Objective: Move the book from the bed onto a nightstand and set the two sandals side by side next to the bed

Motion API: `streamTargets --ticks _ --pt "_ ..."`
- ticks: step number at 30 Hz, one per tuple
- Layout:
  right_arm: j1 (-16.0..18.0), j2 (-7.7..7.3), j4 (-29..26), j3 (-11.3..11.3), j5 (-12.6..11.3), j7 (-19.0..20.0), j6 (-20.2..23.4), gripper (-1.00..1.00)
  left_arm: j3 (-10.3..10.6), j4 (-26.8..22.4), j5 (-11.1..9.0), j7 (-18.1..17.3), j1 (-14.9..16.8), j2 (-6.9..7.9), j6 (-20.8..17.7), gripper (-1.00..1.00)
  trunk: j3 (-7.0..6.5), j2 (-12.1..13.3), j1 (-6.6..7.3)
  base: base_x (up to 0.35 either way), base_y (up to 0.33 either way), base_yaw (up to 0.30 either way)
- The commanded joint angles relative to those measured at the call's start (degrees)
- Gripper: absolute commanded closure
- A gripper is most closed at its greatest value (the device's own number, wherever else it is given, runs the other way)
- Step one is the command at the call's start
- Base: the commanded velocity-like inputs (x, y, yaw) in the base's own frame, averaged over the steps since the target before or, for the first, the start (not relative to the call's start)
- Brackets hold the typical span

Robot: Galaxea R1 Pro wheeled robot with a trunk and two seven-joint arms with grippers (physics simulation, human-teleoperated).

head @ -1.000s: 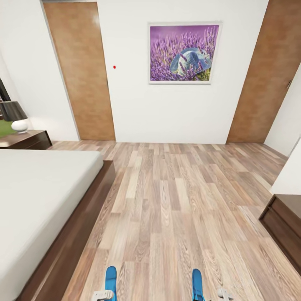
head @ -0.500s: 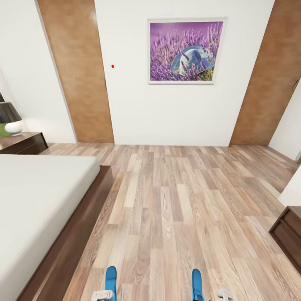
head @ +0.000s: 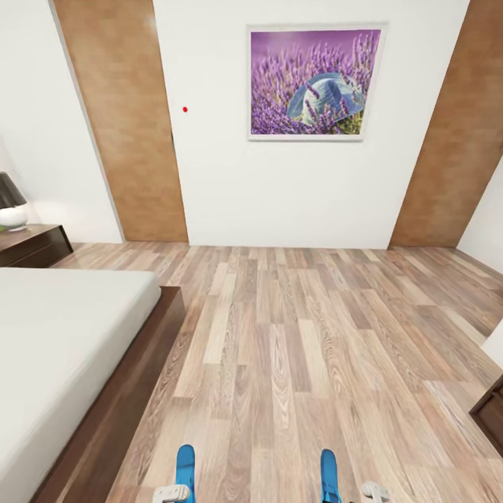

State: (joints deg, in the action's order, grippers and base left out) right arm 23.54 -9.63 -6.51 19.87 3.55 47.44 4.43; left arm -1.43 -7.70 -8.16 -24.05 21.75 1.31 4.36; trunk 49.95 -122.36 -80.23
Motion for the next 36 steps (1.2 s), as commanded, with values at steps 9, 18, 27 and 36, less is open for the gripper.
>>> streamTargets --ticks 9,18,27,36 --pt "0.02 0.04 -0.09 0.53 0.33 0.37 0.49 1.0 -0.15 0.91 -0.28 -0.29 0.04 0.01 0.12 1.0 0.05 -0.02 -0.02 0.333 0.0 0.0" --pt "0.02 0.05 -0.09 0.54 0.4 0.35 0.49 1.0 -0.16 0.93 -0.27 -0.29 0.04 0.01 0.12 1.0 0.0 -0.02 -0.02 0.333 0.0 -0.045" --pt "0.02 0.05 -0.09 0.53 0.4 0.37 0.49 1.0 -0.16 1.02 -0.27 -0.29 0.04 0.01 0.12 1.0 -0.05 -0.02 -0.02 0.333 0.0 -0.051" --pt "0.02 0.05 -0.09 0.53 0.4 0.31 0.49 1.0 -0.16 1.02 -0.27 -0.29 0.04 0.01 0.12 1.0 -0.05 -0.02 -0.02 0.333 0.0 -0.001"
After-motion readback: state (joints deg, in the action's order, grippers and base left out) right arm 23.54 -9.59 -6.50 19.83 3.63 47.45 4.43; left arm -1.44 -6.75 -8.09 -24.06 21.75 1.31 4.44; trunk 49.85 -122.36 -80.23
